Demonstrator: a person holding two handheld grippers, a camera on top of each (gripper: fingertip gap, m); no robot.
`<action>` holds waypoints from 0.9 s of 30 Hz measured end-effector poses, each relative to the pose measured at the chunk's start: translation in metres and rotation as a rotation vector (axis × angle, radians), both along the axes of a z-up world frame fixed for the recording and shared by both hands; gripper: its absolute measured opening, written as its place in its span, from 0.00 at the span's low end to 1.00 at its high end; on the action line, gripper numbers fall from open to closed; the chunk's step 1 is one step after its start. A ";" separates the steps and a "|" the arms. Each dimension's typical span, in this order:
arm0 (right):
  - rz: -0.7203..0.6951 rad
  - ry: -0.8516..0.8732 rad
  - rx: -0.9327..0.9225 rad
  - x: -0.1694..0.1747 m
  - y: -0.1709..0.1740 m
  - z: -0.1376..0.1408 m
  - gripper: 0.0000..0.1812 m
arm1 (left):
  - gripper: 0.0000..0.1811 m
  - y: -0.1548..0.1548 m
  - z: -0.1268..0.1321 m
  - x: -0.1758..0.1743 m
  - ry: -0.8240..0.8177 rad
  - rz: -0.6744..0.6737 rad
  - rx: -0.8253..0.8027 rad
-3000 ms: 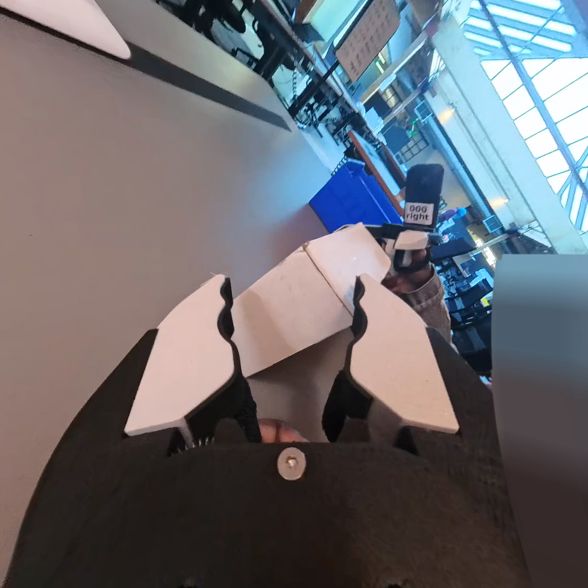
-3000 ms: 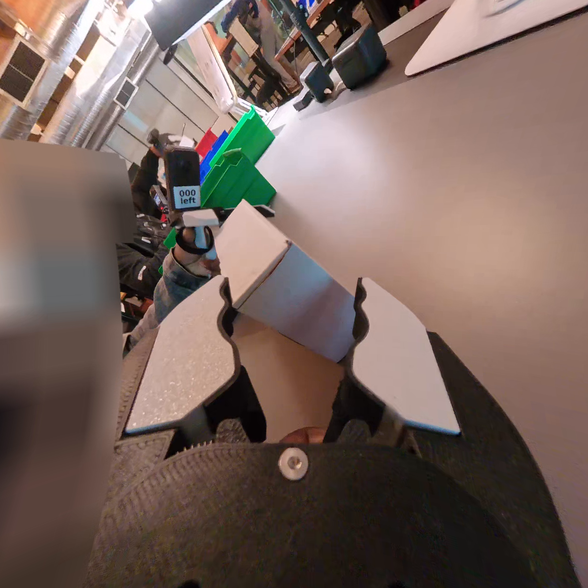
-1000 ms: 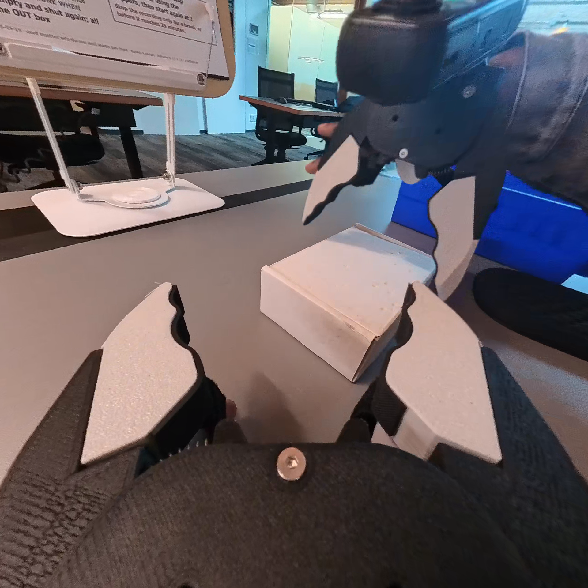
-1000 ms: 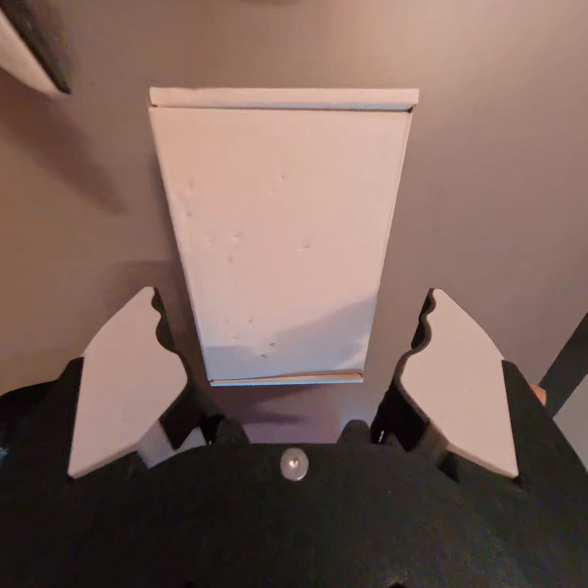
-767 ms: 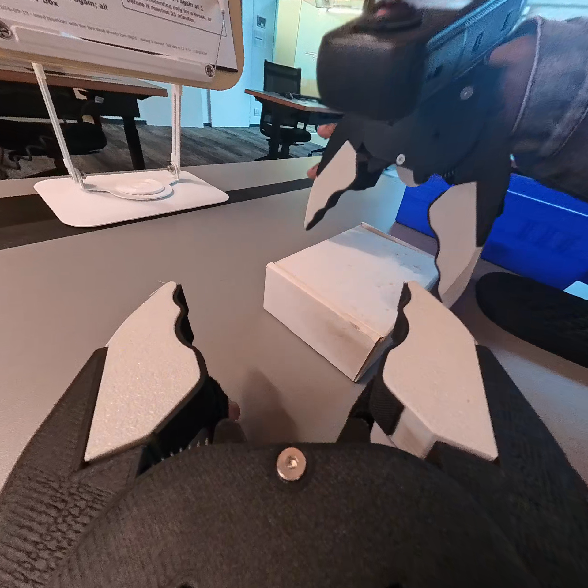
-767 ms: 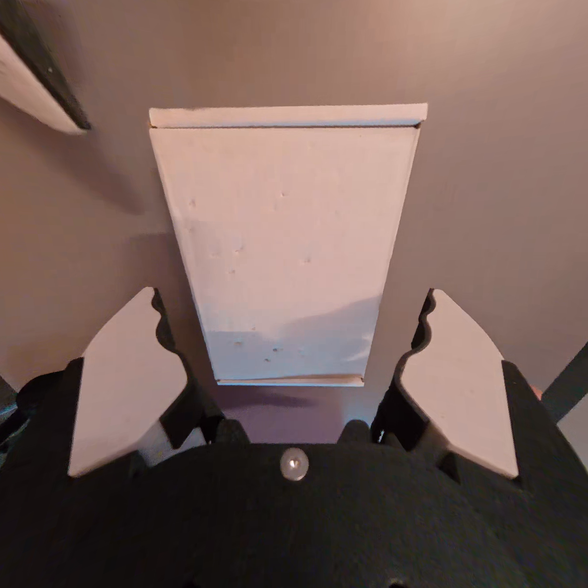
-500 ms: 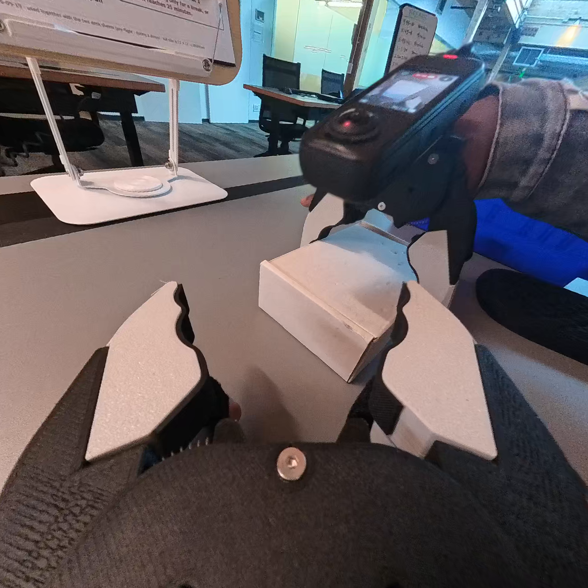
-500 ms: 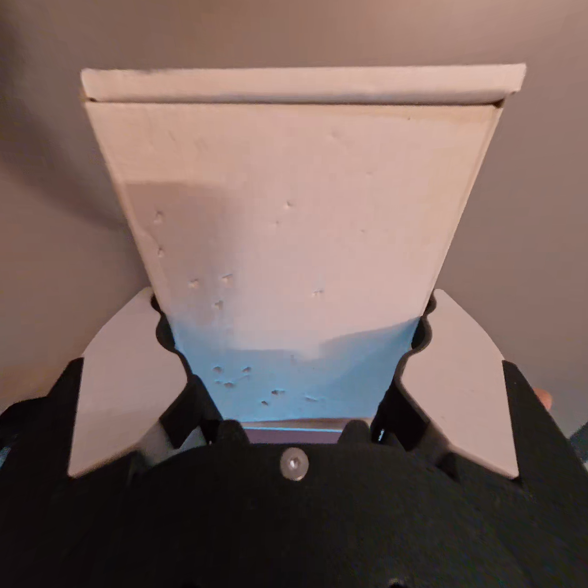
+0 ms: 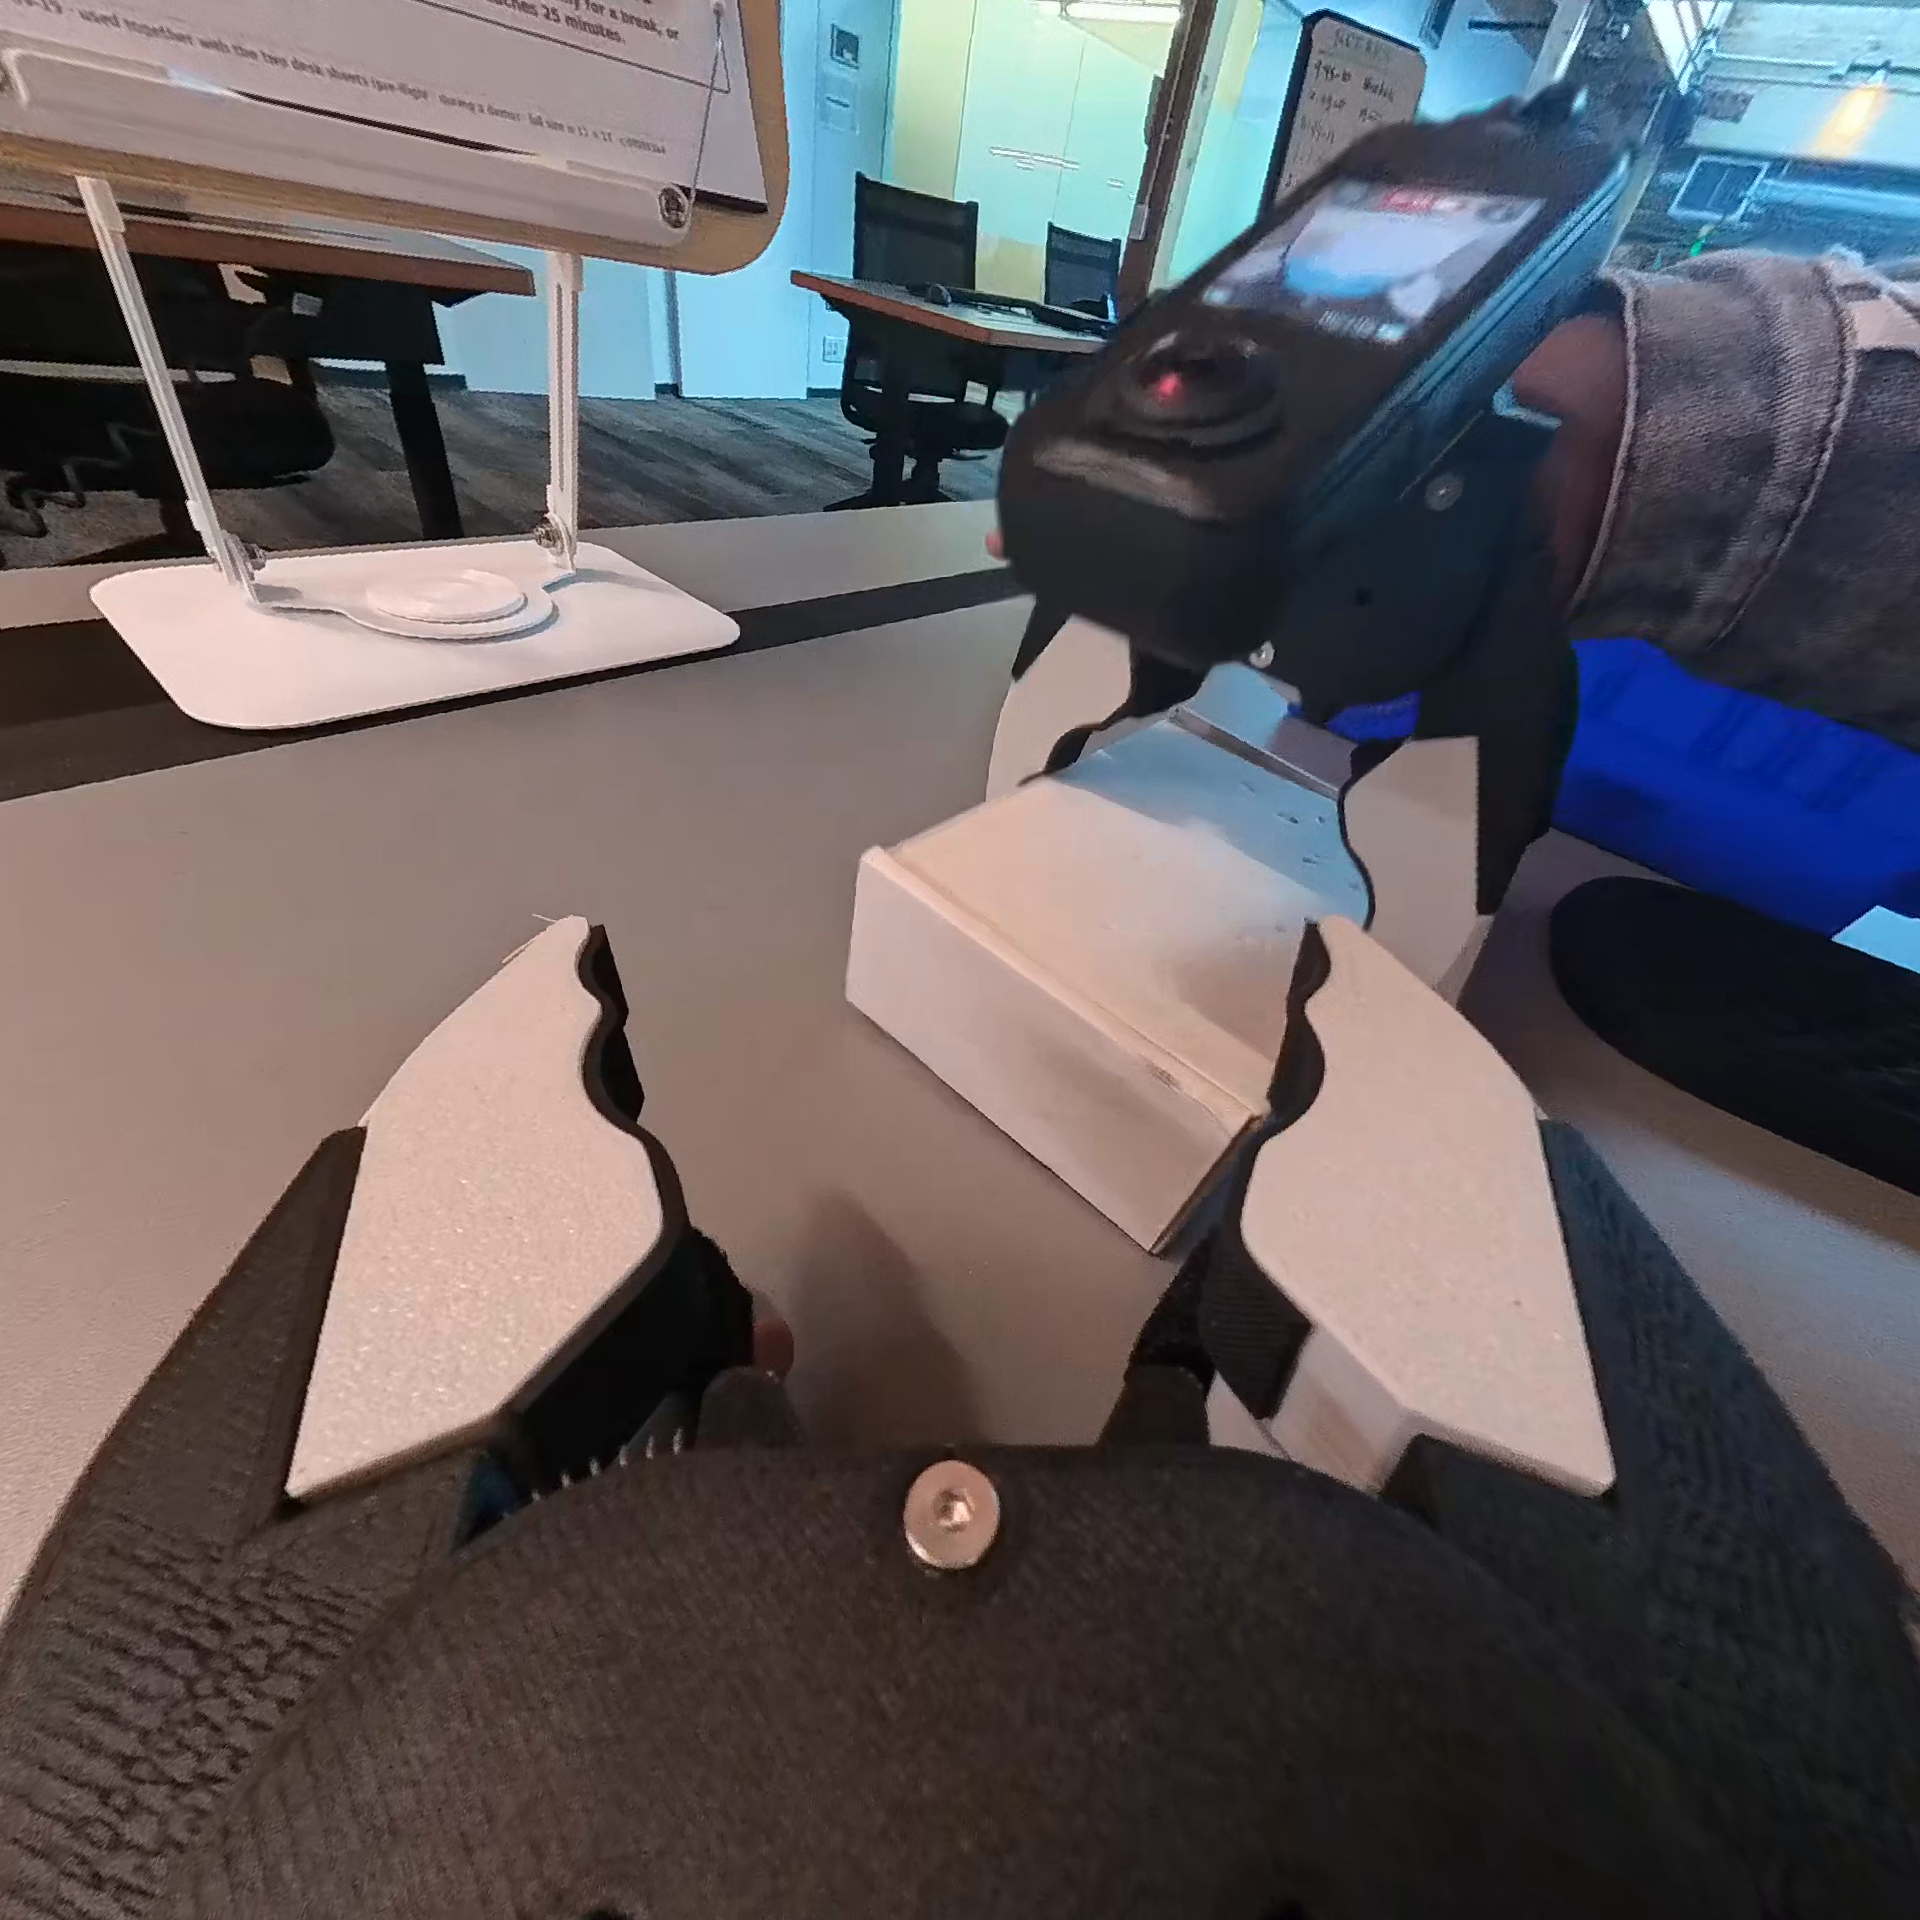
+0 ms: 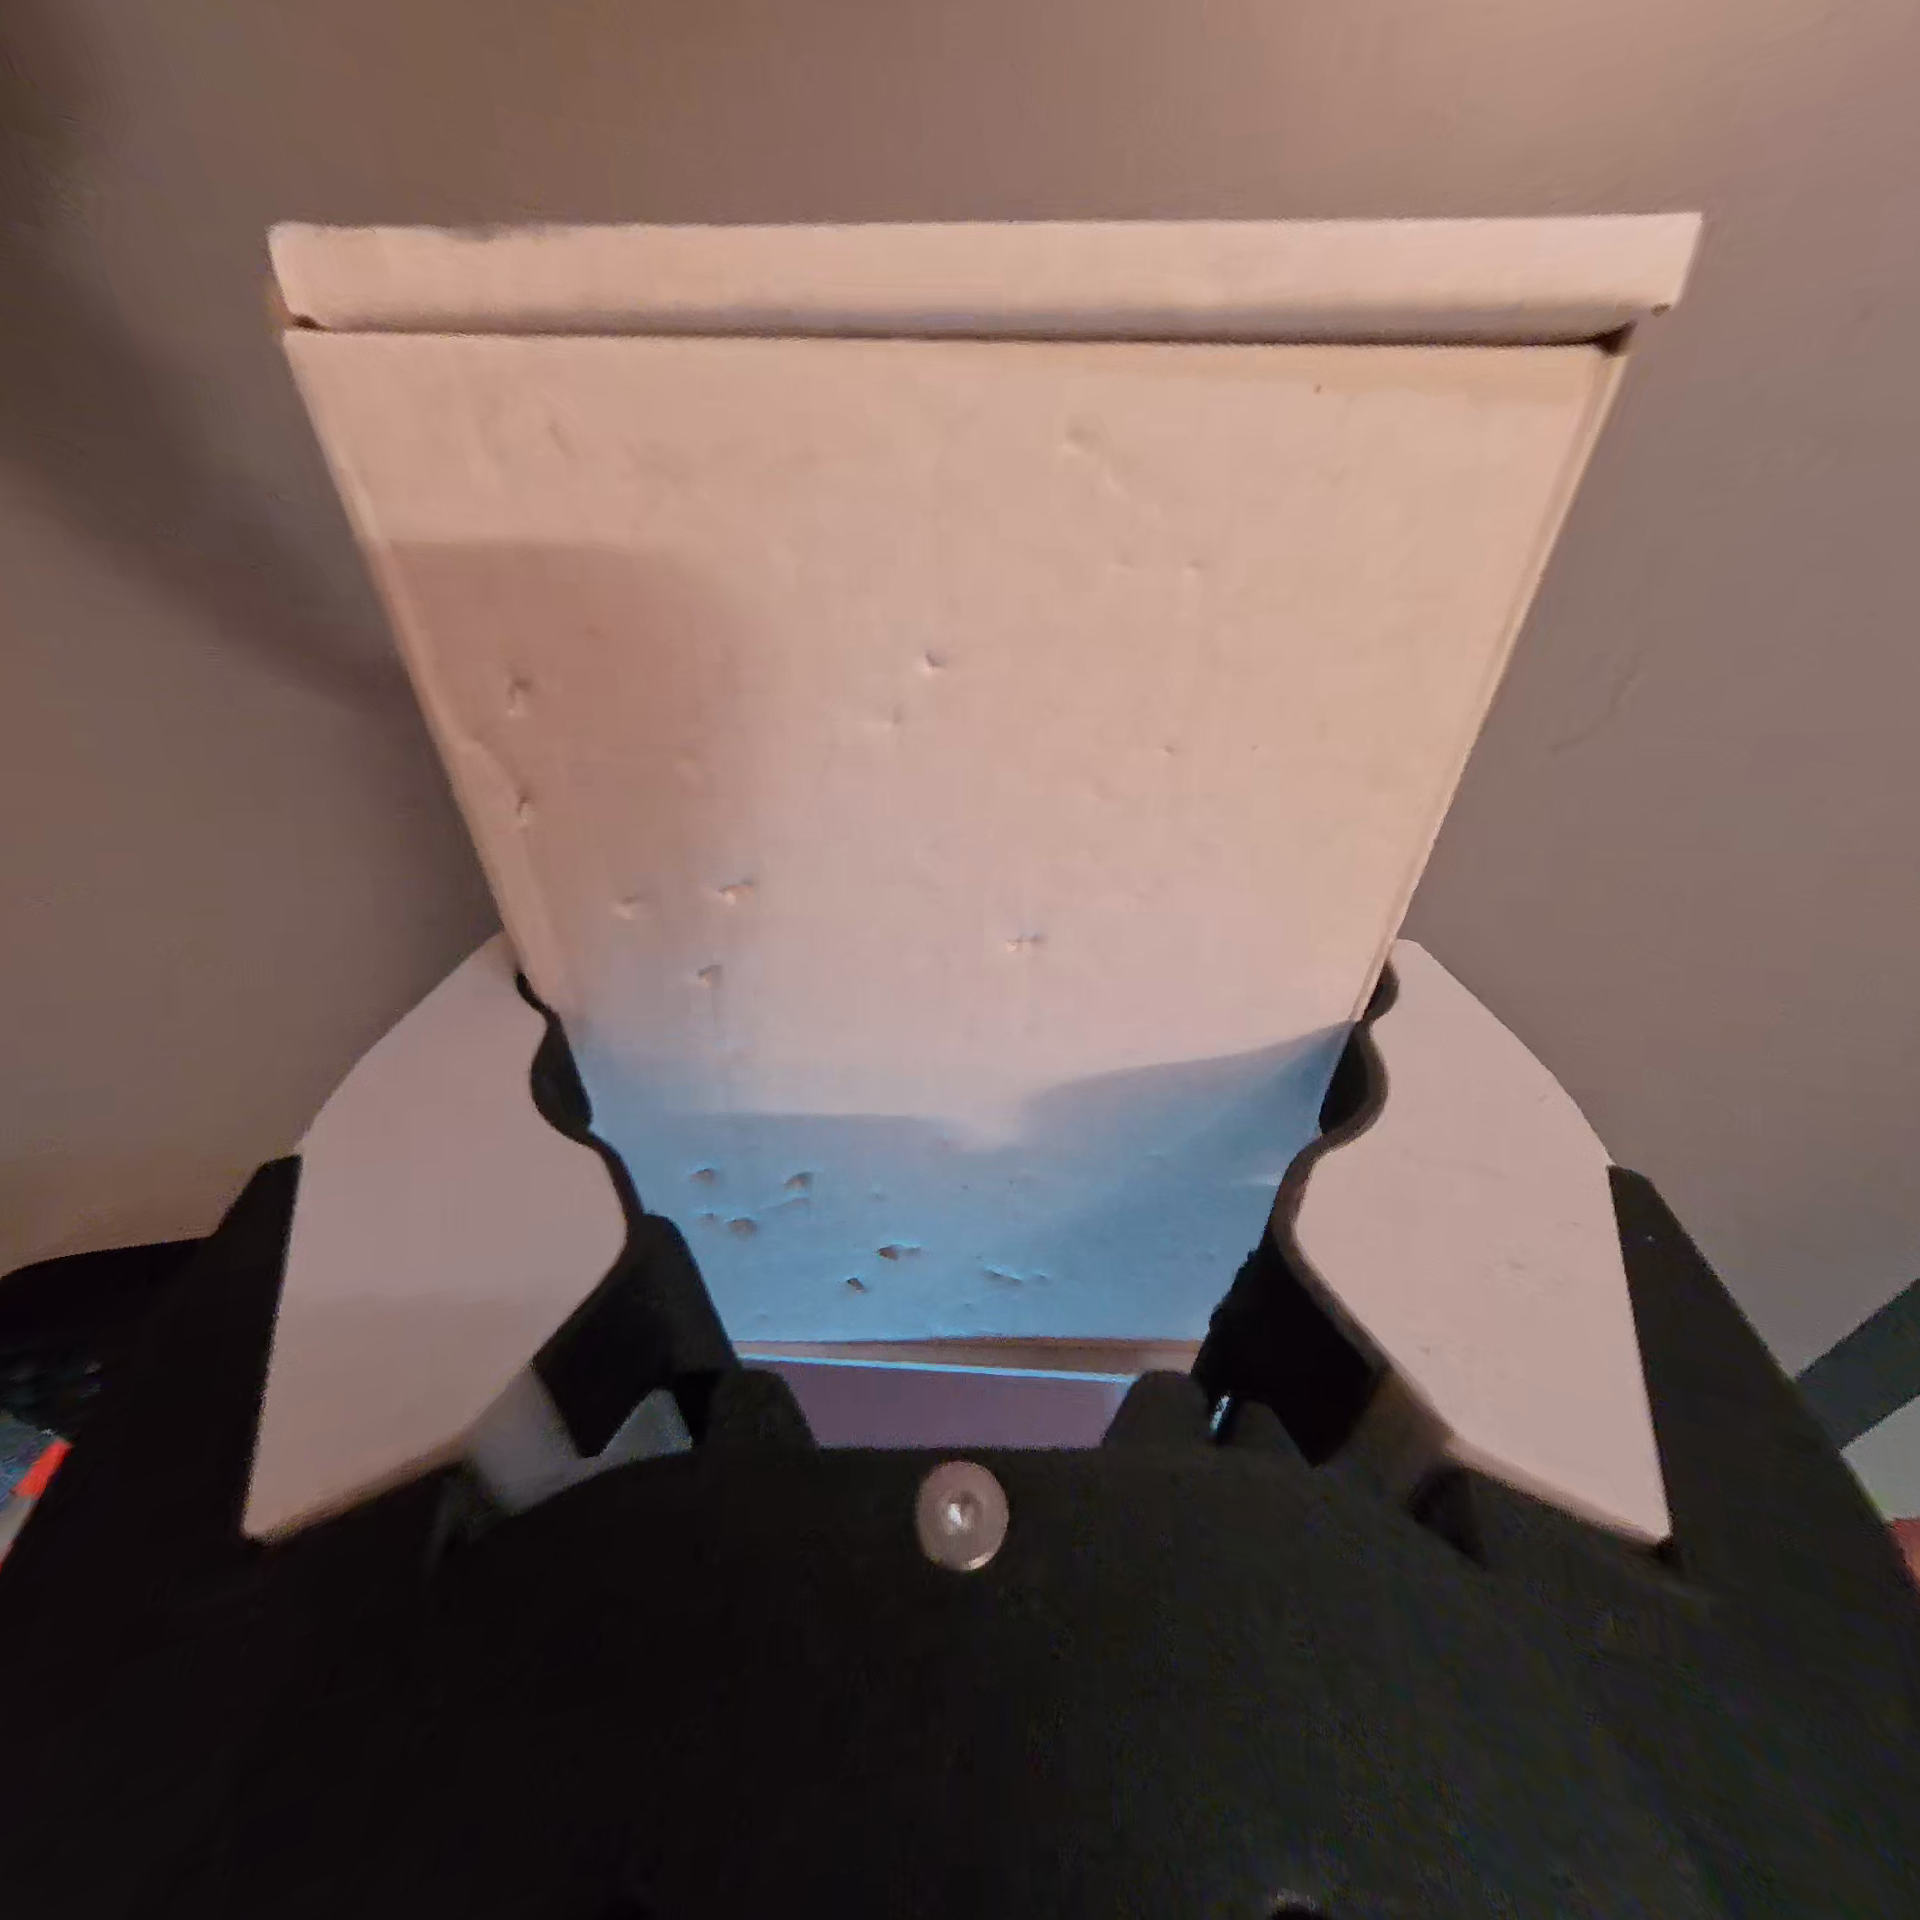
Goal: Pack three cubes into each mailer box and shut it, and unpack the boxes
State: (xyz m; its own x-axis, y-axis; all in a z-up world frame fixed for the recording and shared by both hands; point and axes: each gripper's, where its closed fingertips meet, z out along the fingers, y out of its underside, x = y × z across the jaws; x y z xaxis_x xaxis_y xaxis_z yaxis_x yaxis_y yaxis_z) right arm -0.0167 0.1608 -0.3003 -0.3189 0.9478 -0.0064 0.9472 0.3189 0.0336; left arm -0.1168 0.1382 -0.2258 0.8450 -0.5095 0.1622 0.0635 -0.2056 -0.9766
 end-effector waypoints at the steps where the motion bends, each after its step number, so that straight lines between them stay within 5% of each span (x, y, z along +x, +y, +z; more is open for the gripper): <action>1: 0.009 0.017 0.011 -0.002 0.001 0.004 0.76 | 0.66 0.000 0.000 0.000 0.000 0.000 0.000; 8: 0.029 -0.012 0.059 0.012 0.007 0.024 0.76 | 0.65 0.000 -0.001 0.000 0.004 0.000 -0.003; 13: 0.015 0.030 0.083 0.039 0.009 0.066 0.75 | 0.65 0.000 -0.001 0.000 0.006 -0.001 -0.006; 27: -0.253 0.029 0.228 0.267 0.036 0.154 0.74 | 0.64 0.003 -0.003 -0.007 -0.044 0.027 -0.038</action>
